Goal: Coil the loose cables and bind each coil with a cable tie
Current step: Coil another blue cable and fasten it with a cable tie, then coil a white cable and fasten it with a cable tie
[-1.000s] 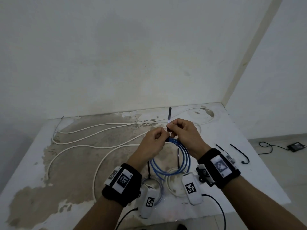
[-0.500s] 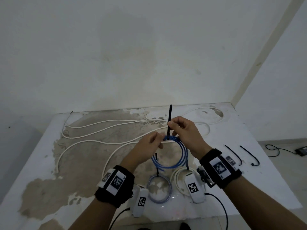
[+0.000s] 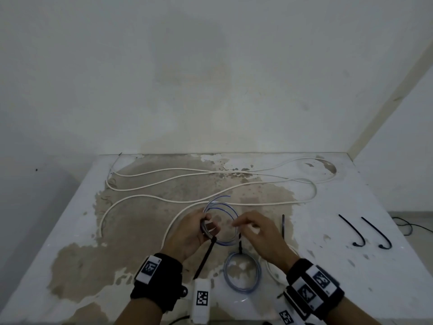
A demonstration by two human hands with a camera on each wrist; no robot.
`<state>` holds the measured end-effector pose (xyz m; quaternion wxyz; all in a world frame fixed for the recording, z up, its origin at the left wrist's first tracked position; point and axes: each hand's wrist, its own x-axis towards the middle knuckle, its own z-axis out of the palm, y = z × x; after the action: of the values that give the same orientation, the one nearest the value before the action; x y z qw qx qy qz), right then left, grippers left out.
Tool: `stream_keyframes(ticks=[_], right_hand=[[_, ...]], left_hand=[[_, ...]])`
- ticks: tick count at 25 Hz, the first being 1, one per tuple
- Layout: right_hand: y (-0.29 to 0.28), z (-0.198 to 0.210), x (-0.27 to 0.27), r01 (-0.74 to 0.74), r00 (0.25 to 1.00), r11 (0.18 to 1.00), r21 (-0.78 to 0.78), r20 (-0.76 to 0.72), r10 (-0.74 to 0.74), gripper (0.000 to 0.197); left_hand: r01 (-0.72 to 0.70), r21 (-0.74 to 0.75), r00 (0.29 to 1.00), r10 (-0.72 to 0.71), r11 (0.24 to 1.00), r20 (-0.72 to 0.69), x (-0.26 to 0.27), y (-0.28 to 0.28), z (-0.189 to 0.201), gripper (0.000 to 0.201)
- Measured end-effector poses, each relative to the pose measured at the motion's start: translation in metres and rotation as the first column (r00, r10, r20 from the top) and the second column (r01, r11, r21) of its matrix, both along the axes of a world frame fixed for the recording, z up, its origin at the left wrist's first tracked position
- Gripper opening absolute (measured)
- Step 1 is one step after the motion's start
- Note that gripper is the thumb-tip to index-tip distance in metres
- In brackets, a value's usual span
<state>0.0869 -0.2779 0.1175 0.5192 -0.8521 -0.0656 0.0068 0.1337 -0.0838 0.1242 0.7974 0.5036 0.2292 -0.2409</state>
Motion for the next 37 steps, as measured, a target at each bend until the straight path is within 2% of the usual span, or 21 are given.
stream_keyframes(ticks=[1,2,4,5,6,7,9,10,12,14,17,19,22,24,26,28,29,31,34,35,37], right_hand=[[-0.001,-0.004,0.0,0.138,0.984,0.99,0.011,-0.119,-0.135,0.011],[0.0,-0.004,-0.001,0.23,0.933,0.972,0.048,-0.296,-0.206,0.01],[0.008,-0.01,-0.001,0.285,0.771,0.936,0.205,-0.63,-0.097,0.03],[0.015,-0.013,-0.001,0.287,0.729,0.913,0.289,-0.685,-0.012,0.032],[0.023,-0.017,-0.001,0.262,0.732,0.908,0.328,-0.681,0.034,0.029],[0.029,-0.024,0.001,0.199,0.769,0.935,0.294,-0.638,0.037,0.026],[0.039,-0.034,0.005,0.029,0.842,0.993,0.111,-0.538,0.035,0.023],[0.044,-0.04,0.008,-0.042,0.856,0.999,0.035,-0.514,0.054,0.021],[0.051,-0.055,0.014,-0.113,0.848,0.992,-0.056,-0.526,0.067,0.016],[0.057,-0.069,0.017,-0.112,0.825,0.987,-0.117,-0.565,0.027,0.023],[0.063,-0.087,0.014,-0.106,0.829,0.972,-0.211,-0.559,-0.031,0.037],[0.065,-0.092,0.011,-0.125,0.843,0.958,-0.259,-0.537,-0.035,0.034],[0.067,-0.096,0.01,-0.154,0.851,0.926,-0.344,-0.522,-0.052,0.022],[0.067,-0.096,0.01,-0.204,0.859,0.882,-0.425,-0.51,-0.047,0.037],[0.067,-0.095,0.008,-0.232,0.868,0.834,-0.501,-0.494,-0.055,0.051],[0.067,-0.096,0.005,-0.249,0.88,0.812,-0.528,-0.473,-0.038,0.042],[0.066,-0.096,0.003,-0.257,0.883,0.808,-0.531,-0.468,-0.026,0.035],[0.065,-0.096,0.003,-0.271,0.884,0.806,-0.527,-0.467,-0.008,0.029],[0.063,-0.09,0.004,-0.26,0.877,0.854,-0.451,-0.481,0.013,0.034],[0.063,-0.086,0.005,-0.259,0.874,0.867,-0.425,-0.485,0.023,0.039],[0.062,-0.077,0.01,-0.253,0.886,0.884,-0.393,-0.461,0.049,0.041]], left_hand=[[-0.031,-0.058,0.999,0.032,0.998,0.019,-0.002,0.003,-0.004,0.025],[-0.063,-0.086,0.998,0.065,0.994,0.02,-0.003,0.007,-0.011,0.024],[-0.106,-0.115,0.994,0.108,0.988,0.005,-0.008,0.014,-0.028,0.028],[-0.104,-0.102,0.995,0.104,0.989,0.002,-0.012,0.016,-0.036,0.028],[-0.075,-0.028,0.997,0.075,0.997,0.01,-0.016,0.02,-0.044,0.028],[-0.014,0.106,1.0,0.011,0.994,0.029,-0.021,0.025,-0.05,0.028],[0.109,0.406,0.989,-0.14,0.907,0.046,-0.032,0.038,-0.058,0.023],[0.149,0.495,0.979,-0.197,0.856,0.046,-0.035,0.046,-0.064,0.021],[0.219,0.592,0.952,-0.303,0.775,0.045,-0.04,0.059,-0.076,0.02],[0.256,0.688,0.924,-0.381,0.679,0.032,-0.041,0.066,-0.092,0.023],[0.242,0.864,0.858,-0.513,0.441,0.022,-0.038,0.071,-0.112,0.023],[0.234,0.907,0.809,-0.587,0.349,0.017,-0.037,0.073,-0.122,0.024],[0.215,0.932,0.802,-0.598,0.293,0.003,-0.038,0.08,-0.131,0.027],[0.139,0.956,0.846,-0.532,0.259,0.021,-0.037,0.089,-0.133,0.032],[0.08,0.981,0.89,-0.457,0.178,0.01,-0.037,0.101,-0.132,0.036],[0.119,0.989,0.918,-0.389,0.09,-0.075,-0.039,0.112,-0.131,0.041],[0.138,0.986,0.924,-0.371,0.096,-0.093,-0.038,0.115,-0.131,0.04],[0.134,0.974,0.939,-0.337,0.183,-0.066,-0.032,0.12,-0.134,0.029],[0.186,0.94,0.957,-0.269,0.286,-0.108,-0.013,0.131,-0.144,0.022],[0.192,0.899,0.967,-0.235,0.395,-0.103,-0.006,0.135,-0.143,0.022],[0.127,0.687,0.991,-0.115,0.715,-0.063,0.005,0.135,-0.129,0.022]])
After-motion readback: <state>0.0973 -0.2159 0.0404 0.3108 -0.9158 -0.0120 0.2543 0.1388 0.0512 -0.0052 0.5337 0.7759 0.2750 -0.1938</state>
